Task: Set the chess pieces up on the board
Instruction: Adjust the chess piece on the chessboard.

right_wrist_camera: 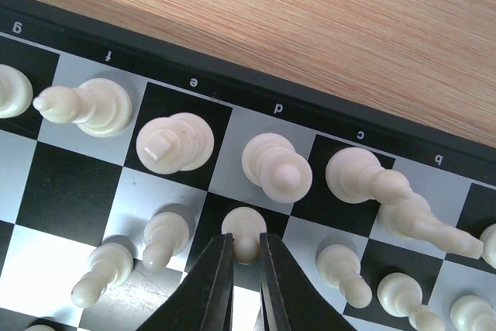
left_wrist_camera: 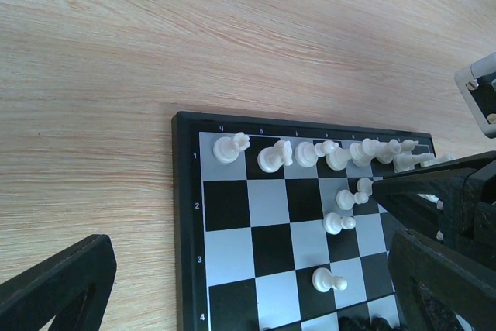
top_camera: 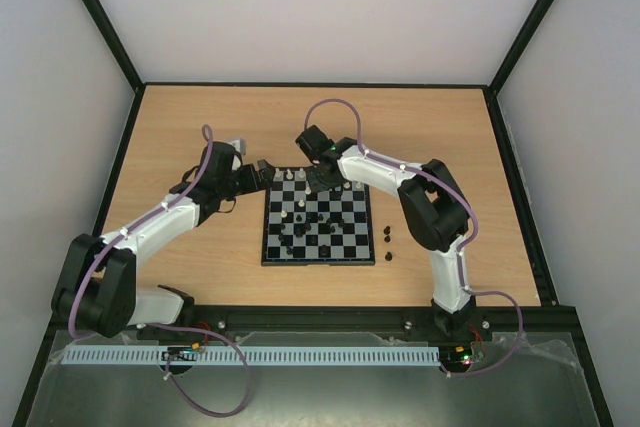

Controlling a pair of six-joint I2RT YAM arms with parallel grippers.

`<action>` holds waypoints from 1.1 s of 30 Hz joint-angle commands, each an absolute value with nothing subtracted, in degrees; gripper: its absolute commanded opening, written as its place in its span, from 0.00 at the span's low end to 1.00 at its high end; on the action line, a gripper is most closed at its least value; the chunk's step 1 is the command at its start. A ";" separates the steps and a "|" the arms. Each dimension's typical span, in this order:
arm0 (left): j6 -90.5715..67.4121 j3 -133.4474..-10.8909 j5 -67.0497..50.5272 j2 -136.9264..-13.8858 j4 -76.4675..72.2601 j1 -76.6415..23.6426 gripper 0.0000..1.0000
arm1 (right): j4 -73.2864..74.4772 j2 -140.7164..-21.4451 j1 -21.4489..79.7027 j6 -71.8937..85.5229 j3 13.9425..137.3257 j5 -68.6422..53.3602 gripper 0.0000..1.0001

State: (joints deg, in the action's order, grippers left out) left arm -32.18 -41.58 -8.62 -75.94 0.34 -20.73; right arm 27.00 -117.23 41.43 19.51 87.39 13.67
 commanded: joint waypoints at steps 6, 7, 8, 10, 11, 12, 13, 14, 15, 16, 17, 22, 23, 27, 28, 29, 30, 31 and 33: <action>-32.33 -41.22 -9.40 -76.77 -0.54 -20.92 1.00 | 30.73 -114.56 41.57 20.05 84.40 13.67 0.11; -32.28 -41.22 -9.40 -76.76 -0.48 -20.92 1.00 | 30.76 -114.47 41.53 20.16 84.35 13.67 0.11; -32.34 -41.22 -9.36 -76.79 -0.50 -20.92 1.00 | 30.75 -114.35 41.50 20.18 84.23 13.63 0.11; -32.29 -41.21 -9.33 -76.89 -0.53 -20.92 0.99 | 30.84 -113.90 41.50 20.23 84.27 13.62 0.18; -32.32 -41.23 -9.32 -76.87 -0.53 -20.92 0.99 | 30.83 -113.39 41.61 20.22 84.22 13.62 0.21; -32.30 -41.24 -9.32 -76.90 -0.51 -20.92 0.99 | 30.85 -112.91 41.63 20.22 84.31 13.65 0.24; -32.34 -41.22 -9.32 -76.90 -0.50 -20.92 1.00 | 30.85 -112.38 41.76 20.03 84.37 13.64 0.27; -32.34 -41.24 -9.32 -76.95 -0.48 -20.92 1.00 | 31.11 -112.02 42.09 19.77 84.68 13.89 0.28; -32.34 -41.26 -9.27 -76.91 -0.52 -20.92 1.00 | 31.55 -111.65 42.47 19.57 85.09 14.15 0.29; -32.31 -41.21 -9.31 -76.94 -0.55 -20.92 0.99 | 31.97 -111.38 42.87 19.32 85.55 14.18 0.29; -32.32 -41.24 -9.29 -77.00 -0.49 -20.92 0.99 | 32.22 -111.04 43.25 19.19 85.91 14.15 0.29; -32.30 -41.20 -9.22 -77.01 -0.53 -20.92 0.99 | 32.26 -110.26 44.64 18.52 87.35 11.70 0.27; -32.29 -41.20 -9.23 -76.96 -0.53 -20.92 0.99 | 32.47 -110.55 45.03 18.21 87.88 11.15 0.27; -32.43 -41.18 -9.23 -76.99 -0.56 -20.92 1.00 | 33.14 -112.31 45.52 17.66 89.79 9.50 0.27; -32.37 -41.13 -9.23 -77.01 -0.56 -20.92 1.00 | 33.29 -112.73 45.57 17.59 90.15 9.15 0.26; -32.40 -41.12 -9.22 -76.99 -0.54 -20.92 1.00 | 33.45 -113.23 45.63 17.55 90.39 8.88 0.26; -32.43 -41.13 -9.23 -76.99 -0.63 -20.93 1.00 | 33.62 -113.58 45.67 17.48 90.43 8.61 0.25; -32.43 -41.08 -9.22 -76.99 -0.62 -20.92 1.00 | 33.73 -114.01 45.66 17.29 91.14 8.28 0.25; -32.37 -41.12 -9.22 -77.03 -0.62 -20.92 1.00 | 33.81 -114.64 45.83 17.08 92.33 7.71 0.25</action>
State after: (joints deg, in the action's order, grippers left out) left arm -32.18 -41.58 -8.97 -76.38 0.27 -20.73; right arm 29.76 -112.68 45.41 18.17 89.45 9.54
